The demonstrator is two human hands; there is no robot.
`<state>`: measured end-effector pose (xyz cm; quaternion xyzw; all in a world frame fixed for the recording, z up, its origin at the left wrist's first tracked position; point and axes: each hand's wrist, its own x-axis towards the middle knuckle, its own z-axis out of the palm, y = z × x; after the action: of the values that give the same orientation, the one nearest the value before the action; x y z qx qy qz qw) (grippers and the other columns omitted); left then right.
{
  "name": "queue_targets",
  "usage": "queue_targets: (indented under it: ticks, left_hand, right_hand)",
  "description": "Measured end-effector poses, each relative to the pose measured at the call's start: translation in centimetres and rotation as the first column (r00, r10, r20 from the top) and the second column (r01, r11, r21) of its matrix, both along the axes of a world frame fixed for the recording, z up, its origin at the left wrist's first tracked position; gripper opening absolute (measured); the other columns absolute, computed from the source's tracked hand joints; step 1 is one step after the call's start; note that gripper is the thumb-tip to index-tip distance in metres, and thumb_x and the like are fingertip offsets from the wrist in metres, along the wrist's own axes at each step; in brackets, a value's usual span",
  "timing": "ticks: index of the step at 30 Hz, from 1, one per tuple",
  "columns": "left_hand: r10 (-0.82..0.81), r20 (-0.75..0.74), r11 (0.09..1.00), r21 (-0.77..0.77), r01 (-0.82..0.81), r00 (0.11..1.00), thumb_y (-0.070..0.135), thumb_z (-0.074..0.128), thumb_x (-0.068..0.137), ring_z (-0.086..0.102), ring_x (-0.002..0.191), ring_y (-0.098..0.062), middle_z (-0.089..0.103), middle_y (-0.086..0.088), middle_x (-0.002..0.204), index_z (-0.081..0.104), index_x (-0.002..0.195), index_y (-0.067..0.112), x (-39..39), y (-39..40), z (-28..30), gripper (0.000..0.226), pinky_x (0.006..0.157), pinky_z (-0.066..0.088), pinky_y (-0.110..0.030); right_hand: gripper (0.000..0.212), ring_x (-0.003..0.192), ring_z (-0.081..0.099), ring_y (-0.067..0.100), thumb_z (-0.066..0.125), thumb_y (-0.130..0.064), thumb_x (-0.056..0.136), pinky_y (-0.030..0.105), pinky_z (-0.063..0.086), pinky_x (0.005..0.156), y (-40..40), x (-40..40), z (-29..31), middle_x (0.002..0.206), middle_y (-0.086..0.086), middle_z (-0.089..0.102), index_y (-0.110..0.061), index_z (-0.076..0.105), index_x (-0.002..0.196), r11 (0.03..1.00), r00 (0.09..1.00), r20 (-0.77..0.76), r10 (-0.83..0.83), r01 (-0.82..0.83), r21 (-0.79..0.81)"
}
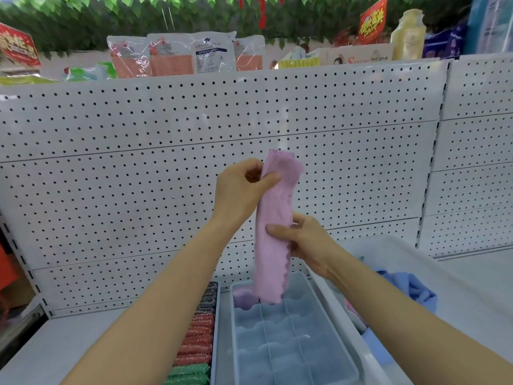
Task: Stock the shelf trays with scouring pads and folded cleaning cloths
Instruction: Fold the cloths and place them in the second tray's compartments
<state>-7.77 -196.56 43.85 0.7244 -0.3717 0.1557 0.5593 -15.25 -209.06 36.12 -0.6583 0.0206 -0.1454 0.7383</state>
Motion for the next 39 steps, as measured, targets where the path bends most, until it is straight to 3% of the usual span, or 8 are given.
queue_targets:
  ticks: [7, 14, 19, 22, 25, 29, 34, 39]
  left_hand:
    - [-0.312, 0.000, 0.940, 0.143, 0.309, 0.950, 0.011, 0.081, 0.076, 0.063, 0.081, -0.010, 0.070, -0.002, 0.085, 0.074, 0.083, 0.010, -1.4, 2.8, -1.7, 0.010, 0.085, 0.052, -0.031]
    - [-0.288, 0.423, 0.904, 0.416, 0.098, 0.859, 0.027, 0.078, 0.075, 0.061, 0.086, -0.008, 0.069, 0.014, 0.090, 0.079, 0.087, 0.030, 0.1, 3.3, -6.4, 0.013, 0.079, 0.050, -0.034]
    - [-0.355, 0.002, 0.894, 0.295, 0.338, 0.935, 0.012, 0.084, 0.073, 0.065, 0.102, -0.009, 0.073, 0.012, 0.100, 0.077, 0.097, 0.022, -0.6, 3.8, -5.4, 0.026, 0.094, 0.048, -0.026]
    - [-0.273, -0.204, 0.953, 0.072, 0.293, 0.940, 0.019, 0.081, 0.078, 0.066, 0.103, -0.009, 0.072, 0.008, 0.107, 0.070, 0.105, 0.019, 0.3, 3.0, -4.8, 0.030, 0.091, 0.052, -0.028]
    - [-0.237, -0.370, 0.948, 0.114, 0.297, 0.898, 0.028, 0.082, 0.077, 0.070, 0.097, -0.015, 0.072, 0.005, 0.106, 0.065, 0.111, 0.019, 0.7, 1.5, -5.7, 0.038, 0.090, 0.056, -0.035]
    - [-0.199, -0.434, 0.969, 0.047, 0.243, 0.879, 0.019, 0.082, 0.077, 0.072, 0.087, -0.028, 0.074, -0.007, 0.087, 0.065, 0.094, 0.011, 0.8, 0.2, -6.6, 0.025, 0.074, 0.061, -0.038]
    - [-0.199, -0.431, 0.978, -0.025, 0.209, 0.880, 0.017, 0.080, 0.079, 0.072, 0.081, -0.024, 0.074, -0.010, 0.090, 0.062, 0.091, 0.009, 1.8, 0.2, -5.9, 0.022, 0.065, 0.059, -0.032]
    - [-0.243, -0.432, 0.969, -0.060, 0.241, 0.869, 0.007, 0.072, 0.085, 0.072, 0.084, -0.019, 0.071, -0.006, 0.102, 0.064, 0.106, 0.013, 2.3, 0.2, -6.1, 0.023, 0.061, 0.057, -0.029]
  right_hand:
    - [0.018, 0.076, 0.057, 0.022, 0.053, 0.000, 0.089, 0.028, 0.045, 0.061, -1.5, 1.3, -0.5, 0.087, 0.013, 0.066, -0.003, 0.069, 0.097, 0.985, 0.984, -0.085, -0.156, 0.161, 0.062]
    - [0.033, 0.072, 0.058, 0.023, 0.042, 0.006, 0.092, 0.032, 0.048, 0.066, -2.6, 1.4, 0.6, 0.078, 0.008, 0.069, -0.010, 0.070, 0.093, 0.975, 0.979, -0.074, -0.191, 0.198, 0.101]
    - [0.033, 0.078, 0.059, 0.025, 0.042, 0.006, 0.093, 0.037, 0.049, 0.074, -2.9, 0.9, 0.9, 0.086, 0.009, 0.070, -0.011, 0.071, 0.095, 0.984, 0.988, -0.013, -0.156, 0.156, 0.085]
    - [0.028, 0.080, 0.060, 0.025, 0.047, 0.004, 0.092, 0.038, 0.049, 0.074, -2.9, 0.8, 1.1, 0.092, 0.012, 0.070, -0.007, 0.071, 0.101, 0.990, 0.990, 0.025, -0.141, 0.140, 0.034]
    - [0.025, 0.074, 0.063, 0.021, 0.050, 0.004, 0.091, 0.030, 0.055, 0.063, -2.4, 0.8, 1.5, 0.091, 0.009, 0.071, -0.007, 0.069, 0.104, 0.987, 0.985, 0.064, -0.163, 0.163, 0.005]
    - [0.030, 0.064, 0.060, 0.011, 0.047, 0.005, 0.091, 0.024, 0.050, 0.054, -2.2, 0.7, 1.8, 0.080, 0.000, 0.069, -0.014, 0.070, 0.092, 0.971, 0.968, 0.107, -0.226, 0.233, -0.056]
    - [0.025, 0.084, 0.065, 0.026, 0.053, -0.023, 0.093, 0.041, 0.051, 0.077, -3.6, 0.8, 1.3, 0.093, 0.012, 0.069, -0.007, 0.066, 0.109, 0.996, 1.000, 0.000, -0.013, 0.013, 0.092]
    - [0.032, 0.088, 0.068, 0.026, 0.062, 0.002, 0.085, 0.042, 0.055, 0.081, -3.3, 1.4, 0.2, 0.102, 0.013, 0.070, -0.005, 0.062, 0.117, 0.999, 1.000, 0.000, -0.032, 0.032, -0.003]
